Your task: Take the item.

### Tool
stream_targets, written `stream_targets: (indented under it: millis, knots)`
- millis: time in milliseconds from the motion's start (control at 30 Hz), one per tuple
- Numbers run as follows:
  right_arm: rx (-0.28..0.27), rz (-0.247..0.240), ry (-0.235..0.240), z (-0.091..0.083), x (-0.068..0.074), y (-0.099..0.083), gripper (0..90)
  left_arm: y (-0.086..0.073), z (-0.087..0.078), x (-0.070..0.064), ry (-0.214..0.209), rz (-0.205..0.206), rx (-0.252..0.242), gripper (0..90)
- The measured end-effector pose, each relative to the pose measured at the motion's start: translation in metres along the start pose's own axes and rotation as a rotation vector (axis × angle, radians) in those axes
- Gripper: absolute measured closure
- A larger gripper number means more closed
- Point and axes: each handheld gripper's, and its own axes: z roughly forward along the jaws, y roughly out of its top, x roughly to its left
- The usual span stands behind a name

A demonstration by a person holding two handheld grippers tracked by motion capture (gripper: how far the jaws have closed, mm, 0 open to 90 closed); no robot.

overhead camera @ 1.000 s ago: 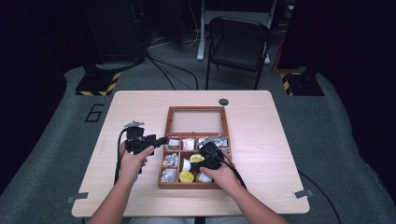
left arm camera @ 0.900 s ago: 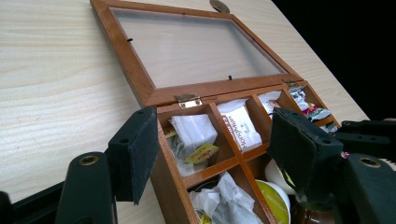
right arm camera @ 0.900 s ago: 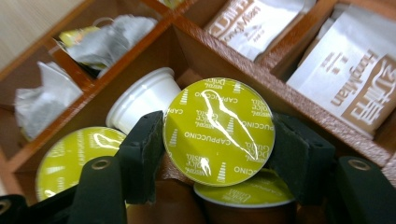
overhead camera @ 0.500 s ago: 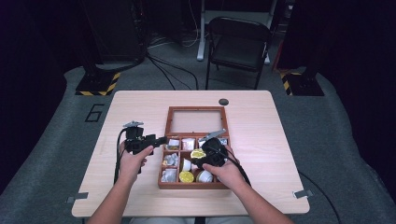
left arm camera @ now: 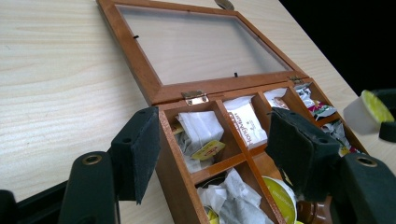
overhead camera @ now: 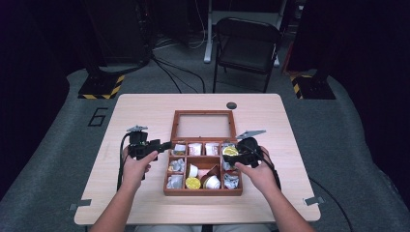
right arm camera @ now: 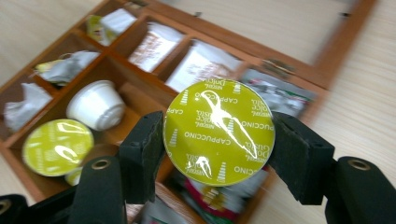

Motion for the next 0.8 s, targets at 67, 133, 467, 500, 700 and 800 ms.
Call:
stream_targets:
  millis: [67,133,467,500,700,800]
  knots:
    - [-0.017,0.011,-0.023,-0.006,-0.012,-0.004,37.3,0.000,0.000,0.000,-0.002,0.000,0.003,34.8]
    - [-0.023,0.034,-0.038,-0.011,-0.019,-0.008,37.3,-0.001,0.000,0.001,-0.003,0.000,0.003,34.8]
    - [-0.053,0.126,-0.113,-0.028,-0.059,-0.029,37.3,-0.002,0.000,0.001,-0.002,-0.009,0.002,34.8]
    - [-0.053,0.131,-0.124,-0.029,-0.062,-0.031,37.3,-0.002,0.000,0.001,-0.002,-0.009,0.002,34.8]
    - [-0.083,0.164,-0.164,-0.036,-0.072,-0.037,58.8,-0.002,0.000,0.002,-0.001,-0.012,-0.002,34.9]
    - [-0.083,0.169,-0.190,-0.027,-0.082,-0.040,56.1,-0.002,0.002,-0.001,0.000,-0.007,0.003,34.9]
